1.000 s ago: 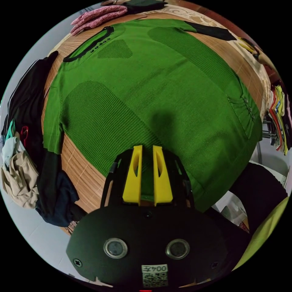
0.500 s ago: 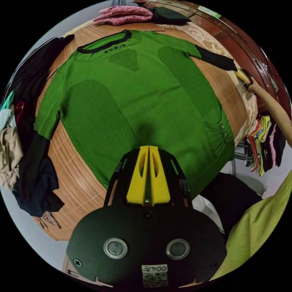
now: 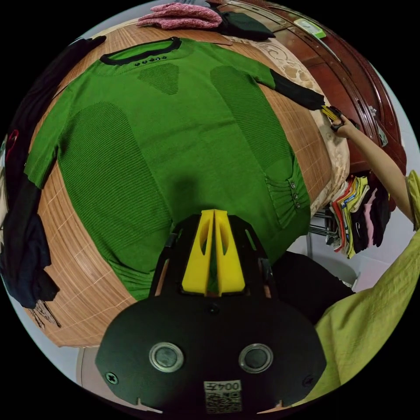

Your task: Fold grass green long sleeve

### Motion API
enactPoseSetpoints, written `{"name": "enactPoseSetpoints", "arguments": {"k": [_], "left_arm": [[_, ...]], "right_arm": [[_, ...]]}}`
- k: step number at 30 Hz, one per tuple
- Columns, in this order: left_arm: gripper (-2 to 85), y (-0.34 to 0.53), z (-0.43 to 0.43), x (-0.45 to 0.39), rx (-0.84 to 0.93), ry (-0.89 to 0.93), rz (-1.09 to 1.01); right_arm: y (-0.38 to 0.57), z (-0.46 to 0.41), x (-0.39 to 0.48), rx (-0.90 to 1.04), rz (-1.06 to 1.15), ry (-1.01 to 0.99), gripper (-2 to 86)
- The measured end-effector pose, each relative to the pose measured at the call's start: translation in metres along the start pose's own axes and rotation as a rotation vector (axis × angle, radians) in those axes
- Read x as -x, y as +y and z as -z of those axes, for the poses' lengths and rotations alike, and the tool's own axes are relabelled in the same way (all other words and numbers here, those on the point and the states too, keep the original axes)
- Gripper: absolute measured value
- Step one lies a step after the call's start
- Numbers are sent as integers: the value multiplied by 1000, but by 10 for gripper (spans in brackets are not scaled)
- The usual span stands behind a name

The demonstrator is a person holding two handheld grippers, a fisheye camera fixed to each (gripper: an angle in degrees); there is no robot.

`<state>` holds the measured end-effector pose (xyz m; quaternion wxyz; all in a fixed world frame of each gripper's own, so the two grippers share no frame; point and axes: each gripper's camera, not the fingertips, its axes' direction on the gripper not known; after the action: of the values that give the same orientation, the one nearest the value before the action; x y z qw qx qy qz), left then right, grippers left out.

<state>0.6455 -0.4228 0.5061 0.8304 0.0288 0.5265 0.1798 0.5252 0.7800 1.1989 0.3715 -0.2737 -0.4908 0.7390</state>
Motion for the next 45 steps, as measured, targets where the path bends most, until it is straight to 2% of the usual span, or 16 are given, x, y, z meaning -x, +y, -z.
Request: {"name": "enactPoseSetpoints", "arguments": {"k": [5, 15, 20, 26, 31, 35, 42, 45], "left_arm": [[6, 11, 2, 20, -7, 34, 21], [19, 34, 36, 69, -90, 74, 31], [21, 51, 55, 104, -134, 96, 40], [22, 77, 73, 149, -168, 93, 71], [26, 96, 77, 185, -166, 112, 102], [32, 102, 76, 203, -166, 129, 121], [65, 82, 90, 214, -202, 126, 97], [77, 51, 104, 204, -220, 55, 22]], "right_arm": [[36, -33, 80, 83, 248, 65, 28], [163, -110, 249, 180, 614, -60, 25], [265, -186, 340, 294, 805, -76, 25], [409, -304, 404, 431, 1021, -4, 27], [512, -429, 412, 559, 1163, 206, 37], [578, -518, 399, 689, 1246, 330, 92], [589, -547, 380, 727, 1287, 327, 117], [566, -550, 344, 751, 1283, 545, 90]]}}
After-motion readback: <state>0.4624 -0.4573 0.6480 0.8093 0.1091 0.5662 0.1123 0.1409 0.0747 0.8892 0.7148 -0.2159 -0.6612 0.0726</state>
